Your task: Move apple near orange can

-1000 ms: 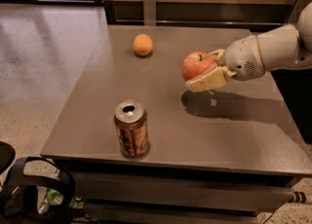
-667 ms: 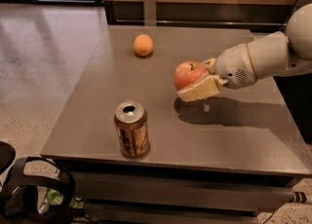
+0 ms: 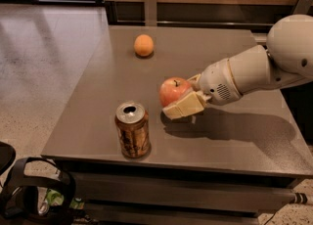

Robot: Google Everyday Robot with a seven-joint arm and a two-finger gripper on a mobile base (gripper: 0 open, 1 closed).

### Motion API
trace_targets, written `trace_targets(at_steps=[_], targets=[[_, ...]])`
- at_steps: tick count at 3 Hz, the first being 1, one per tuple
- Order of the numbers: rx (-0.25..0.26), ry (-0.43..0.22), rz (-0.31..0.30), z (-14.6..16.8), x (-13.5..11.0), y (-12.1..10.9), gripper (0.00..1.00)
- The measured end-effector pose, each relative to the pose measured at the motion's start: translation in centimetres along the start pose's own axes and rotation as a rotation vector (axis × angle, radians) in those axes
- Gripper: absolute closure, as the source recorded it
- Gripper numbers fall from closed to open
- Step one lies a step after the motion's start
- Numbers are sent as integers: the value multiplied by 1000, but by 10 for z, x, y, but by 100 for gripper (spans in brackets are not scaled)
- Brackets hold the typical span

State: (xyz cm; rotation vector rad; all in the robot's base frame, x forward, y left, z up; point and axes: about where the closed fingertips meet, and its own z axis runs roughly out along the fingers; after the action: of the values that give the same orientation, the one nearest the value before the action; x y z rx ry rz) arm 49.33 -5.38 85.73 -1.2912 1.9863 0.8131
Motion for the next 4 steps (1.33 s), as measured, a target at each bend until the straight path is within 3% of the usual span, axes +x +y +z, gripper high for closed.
trace_targets(at_steps=[2,4], targets=[[26,42,26,29,23,23,100],[21,46,22,31,23,25,60]])
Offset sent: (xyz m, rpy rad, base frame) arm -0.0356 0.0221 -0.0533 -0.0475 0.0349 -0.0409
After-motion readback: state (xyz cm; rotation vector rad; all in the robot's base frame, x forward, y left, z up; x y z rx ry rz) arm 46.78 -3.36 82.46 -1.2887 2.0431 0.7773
